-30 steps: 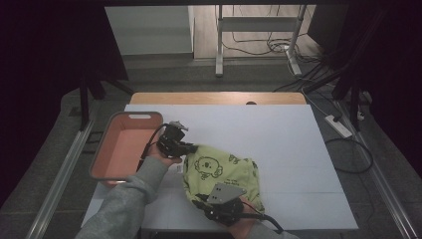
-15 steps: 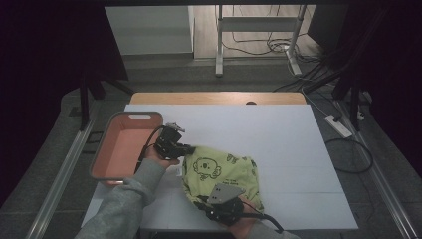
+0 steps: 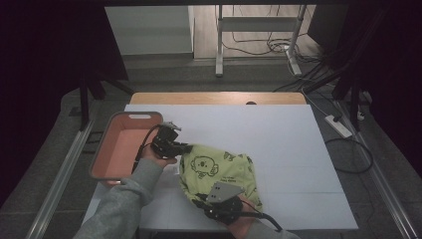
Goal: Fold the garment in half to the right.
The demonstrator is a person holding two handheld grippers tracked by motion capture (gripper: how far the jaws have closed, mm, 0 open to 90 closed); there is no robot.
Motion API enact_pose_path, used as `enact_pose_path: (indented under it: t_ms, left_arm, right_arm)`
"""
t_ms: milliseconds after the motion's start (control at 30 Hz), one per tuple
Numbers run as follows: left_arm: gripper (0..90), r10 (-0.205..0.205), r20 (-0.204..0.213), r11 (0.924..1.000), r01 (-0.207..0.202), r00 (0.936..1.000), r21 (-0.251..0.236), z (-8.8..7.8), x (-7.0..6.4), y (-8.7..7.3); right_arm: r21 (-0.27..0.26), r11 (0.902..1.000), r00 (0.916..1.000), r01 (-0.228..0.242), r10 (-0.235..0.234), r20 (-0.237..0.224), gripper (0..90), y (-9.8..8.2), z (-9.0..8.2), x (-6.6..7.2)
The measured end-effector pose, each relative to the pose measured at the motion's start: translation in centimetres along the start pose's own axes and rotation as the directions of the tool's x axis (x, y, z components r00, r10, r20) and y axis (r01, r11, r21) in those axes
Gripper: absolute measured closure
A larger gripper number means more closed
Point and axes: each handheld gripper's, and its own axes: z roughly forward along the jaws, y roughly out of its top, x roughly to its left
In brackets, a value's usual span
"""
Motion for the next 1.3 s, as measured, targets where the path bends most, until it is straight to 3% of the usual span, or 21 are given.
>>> enact_pose_path:
  t_ms: [267,433,533,633,733,867,1133,1300]
  left_arm:
    - [83.7,0.031,-0.003,0.9994,-0.031,0.9995,-0.015,-0.4,-1.2,1.8]
    - [83.8,0.058,-0.01,0.9983,-0.058,0.9982,0.009,0.4,-2.5,3.4]
    - [83.7,0.066,-0.01,0.9978,-0.065,0.9978,0.014,0.9,-2.9,4.0]
    - [83.6,0.069,-0.003,0.9974,-0.069,0.9976,0.02,1.4,-3.2,4.5]
    - [83.6,0.074,0.0,0.997,-0.074,0.9972,0.023,2.1,-3.7,5.1]
    - [83.6,0.094,0.003,0.995,-0.094,0.9956,0.034,3.1,-4.7,5.9]
    - [83.4,0.104,0.019,0.9943,-0.104,0.9944,0.024,4.5,-5.7,6.8]
    - [83.4,0.12,0.026,0.9922,-0.121,0.9924,0.03,6.8,-6.8,7.3]
  right_arm:
    - [-0.092,0.9935,0.9977,-0.067,0.067,-0.001,78.7,0.4,-1.7,-0.5]
    - [-0.108,0.9902,0.9956,-0.088,0.091,0.02,78.7,-0.2,-2.8,-0.8]
    - [-0.123,0.9825,0.9896,-0.14,0.143,0.015,78.7,-0.7,-3.1,-1.2]
    - [-0.129,0.98,0.987,-0.152,0.157,0.032,78.8,-1.2,-3.6,-1.4]
    - [-0.147,0.9724,0.9802,-0.181,0.191,0.053,78.8,-1.7,-4.6,-1.7]
    - [-0.132,0.9697,0.9729,-0.205,0.217,0.08,78.8,-2.6,-5.5,-2.2]
    - [-0.156,0.9508,0.9559,-0.268,0.282,0.081,78.7,-3.4,-6.8,-2.7]
    - [-0.149,0.9316,0.9343,-0.331,0.346,0.085,78.8,-4.5,-7.6,-3.0]
